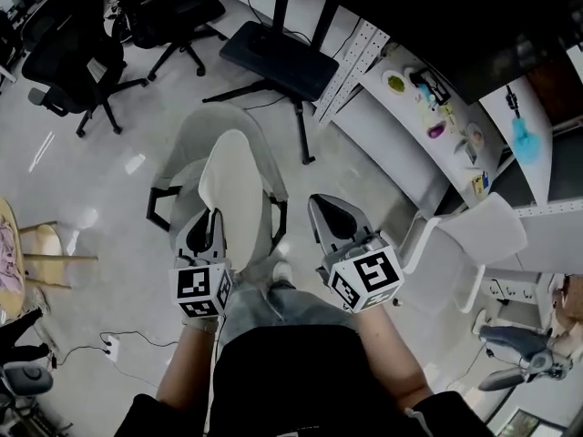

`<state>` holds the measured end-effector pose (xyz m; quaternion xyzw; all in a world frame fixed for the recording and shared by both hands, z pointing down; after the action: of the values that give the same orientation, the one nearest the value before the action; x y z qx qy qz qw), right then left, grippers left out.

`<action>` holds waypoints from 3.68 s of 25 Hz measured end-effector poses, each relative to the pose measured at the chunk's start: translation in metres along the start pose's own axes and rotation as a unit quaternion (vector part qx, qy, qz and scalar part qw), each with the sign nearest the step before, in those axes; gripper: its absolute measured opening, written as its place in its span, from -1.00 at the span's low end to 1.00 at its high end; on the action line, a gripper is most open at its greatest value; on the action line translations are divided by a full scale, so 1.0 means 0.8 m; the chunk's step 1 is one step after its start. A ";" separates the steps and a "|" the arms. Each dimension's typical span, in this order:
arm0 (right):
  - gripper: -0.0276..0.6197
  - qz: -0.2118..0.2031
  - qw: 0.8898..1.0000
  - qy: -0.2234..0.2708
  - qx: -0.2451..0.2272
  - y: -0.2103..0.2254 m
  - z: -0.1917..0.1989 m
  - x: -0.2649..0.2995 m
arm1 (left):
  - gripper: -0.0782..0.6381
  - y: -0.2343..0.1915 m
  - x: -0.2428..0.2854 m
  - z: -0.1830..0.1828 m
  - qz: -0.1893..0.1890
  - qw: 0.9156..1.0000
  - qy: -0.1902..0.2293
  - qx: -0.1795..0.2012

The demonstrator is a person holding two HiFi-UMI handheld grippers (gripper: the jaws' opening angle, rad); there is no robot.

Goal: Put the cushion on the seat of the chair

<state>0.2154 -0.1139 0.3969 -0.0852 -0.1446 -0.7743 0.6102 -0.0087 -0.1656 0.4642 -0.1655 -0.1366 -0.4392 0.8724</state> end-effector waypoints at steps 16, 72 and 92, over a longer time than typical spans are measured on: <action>-0.89 0.079 0.995 -0.058 -0.003 0.008 0.055 -0.028 | -0.65 0.008 0.080 0.082 0.035 0.998 -0.026 -0.049; -0.89 -0.097 0.973 -0.196 -0.069 -0.132 0.142 0.197 | -0.63 -0.231 0.067 0.321 -0.125 0.976 -0.099 -0.148; -0.89 -0.133 0.955 -0.252 -0.083 -0.190 0.208 0.250 | -0.60 -0.311 0.083 0.452 -0.152 0.956 -0.163 -0.190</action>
<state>0.0126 -0.2113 0.5972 -0.3075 -0.2388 -0.8111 0.4366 -0.2059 -0.2049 0.8598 -0.3744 -0.2146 -0.5518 0.7136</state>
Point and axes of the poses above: the fingertips, and each gripper's own axes: x forward along the fingers, y to its right, z out of its underside, the point moved 6 cm from there along -x, backward along the fingers, and after that the axes turned 4 degrees about z, right-handed, at the moved point
